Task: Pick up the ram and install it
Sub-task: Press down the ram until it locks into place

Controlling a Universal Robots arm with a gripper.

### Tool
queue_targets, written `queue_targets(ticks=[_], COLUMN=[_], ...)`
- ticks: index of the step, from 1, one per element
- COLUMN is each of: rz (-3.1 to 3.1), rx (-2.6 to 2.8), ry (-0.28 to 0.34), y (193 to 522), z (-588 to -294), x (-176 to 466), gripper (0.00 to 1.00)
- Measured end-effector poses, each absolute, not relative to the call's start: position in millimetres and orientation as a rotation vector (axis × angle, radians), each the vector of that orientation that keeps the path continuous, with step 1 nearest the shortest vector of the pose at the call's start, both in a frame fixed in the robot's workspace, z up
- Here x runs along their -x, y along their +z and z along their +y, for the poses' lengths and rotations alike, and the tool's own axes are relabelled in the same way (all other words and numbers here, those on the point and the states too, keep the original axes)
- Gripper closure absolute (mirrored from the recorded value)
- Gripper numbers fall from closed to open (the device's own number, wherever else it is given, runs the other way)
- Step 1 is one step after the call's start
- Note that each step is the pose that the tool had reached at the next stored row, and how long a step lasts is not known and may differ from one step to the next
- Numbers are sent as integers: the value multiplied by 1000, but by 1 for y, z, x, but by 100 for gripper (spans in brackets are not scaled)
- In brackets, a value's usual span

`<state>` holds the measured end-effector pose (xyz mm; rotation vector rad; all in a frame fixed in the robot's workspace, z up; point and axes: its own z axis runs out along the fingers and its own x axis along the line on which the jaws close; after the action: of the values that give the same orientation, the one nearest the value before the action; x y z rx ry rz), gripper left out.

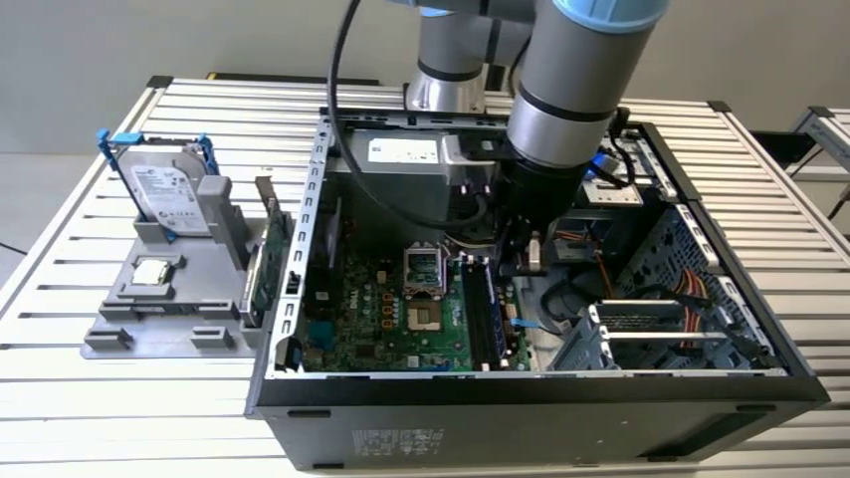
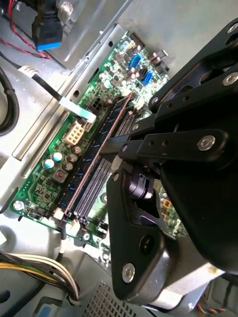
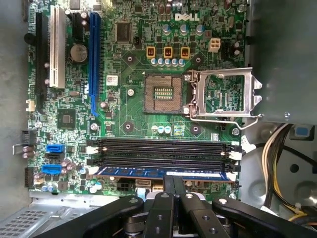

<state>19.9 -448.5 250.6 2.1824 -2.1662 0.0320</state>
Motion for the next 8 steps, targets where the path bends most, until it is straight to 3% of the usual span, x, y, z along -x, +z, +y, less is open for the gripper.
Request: queue_targets(ticks=[8], rz=[-2166], rx=[-2182], ry=[31], y=[269], z=[-448], x=[-20], gripper=[100])
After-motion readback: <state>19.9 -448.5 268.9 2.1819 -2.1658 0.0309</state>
